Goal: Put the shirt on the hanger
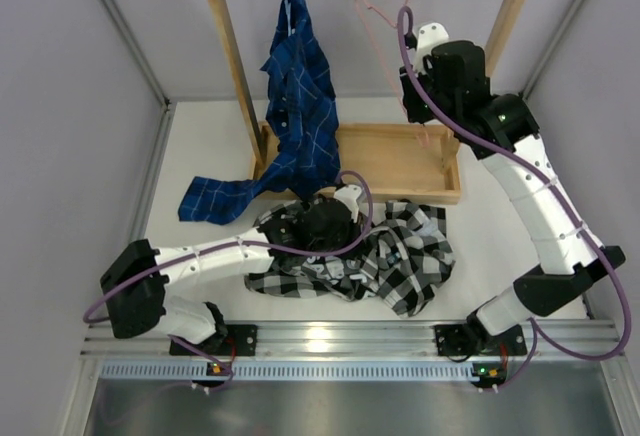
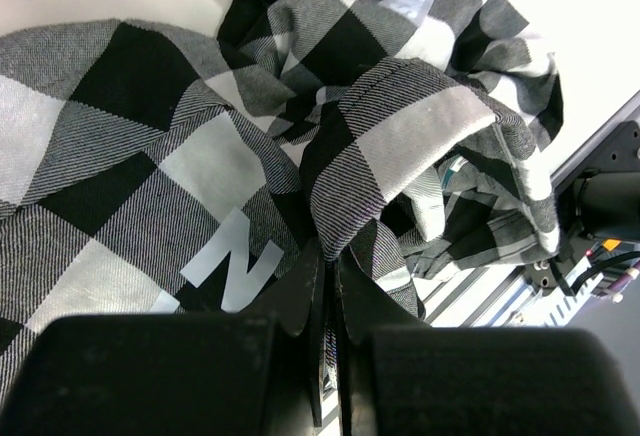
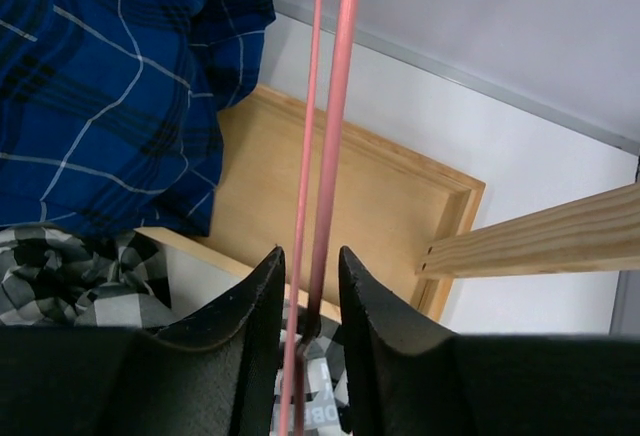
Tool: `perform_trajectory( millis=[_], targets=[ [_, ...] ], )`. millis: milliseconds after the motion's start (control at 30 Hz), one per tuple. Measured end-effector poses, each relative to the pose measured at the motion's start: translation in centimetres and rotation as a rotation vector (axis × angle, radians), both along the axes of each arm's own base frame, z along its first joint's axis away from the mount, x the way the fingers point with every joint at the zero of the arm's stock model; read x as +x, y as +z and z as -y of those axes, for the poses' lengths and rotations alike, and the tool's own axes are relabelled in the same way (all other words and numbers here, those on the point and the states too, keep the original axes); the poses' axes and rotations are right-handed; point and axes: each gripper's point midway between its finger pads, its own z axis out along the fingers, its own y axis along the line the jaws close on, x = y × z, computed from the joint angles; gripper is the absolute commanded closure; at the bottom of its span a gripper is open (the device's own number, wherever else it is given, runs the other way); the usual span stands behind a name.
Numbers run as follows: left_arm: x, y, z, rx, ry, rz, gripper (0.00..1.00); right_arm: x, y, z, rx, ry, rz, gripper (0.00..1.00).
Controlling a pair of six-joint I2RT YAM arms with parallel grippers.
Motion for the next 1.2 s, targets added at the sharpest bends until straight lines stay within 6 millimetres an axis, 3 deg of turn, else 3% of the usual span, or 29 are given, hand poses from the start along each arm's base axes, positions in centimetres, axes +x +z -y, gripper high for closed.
perform_trajectory(
  millis=[300,600,967,1200],
  targets=[
    [-0.3,-0.7,-0.2,0.012,-0.006,-0.011,1.00,0.1,-1.5,0.1,-0.012,-0.001,-0.039,1.00],
    [-0.6,-1.9,-0.6,0.032,-0.009,-0.030,1.00,0.2,-0.7,0.2,0.053,-0.030,-0.006,1.00],
    [-0.6,-2.2,-0.5,0.015,0.001,-0.036,1.00,-1.4,5.3,1.0,0.221,-0.038,0.148,1.00],
    [-0.5,-1.3,-1.0,-0.008,0.029,-0.021,1.00,-1.7,5.7,0.6,0.253,-0.001,0.156,1.00]
  ],
)
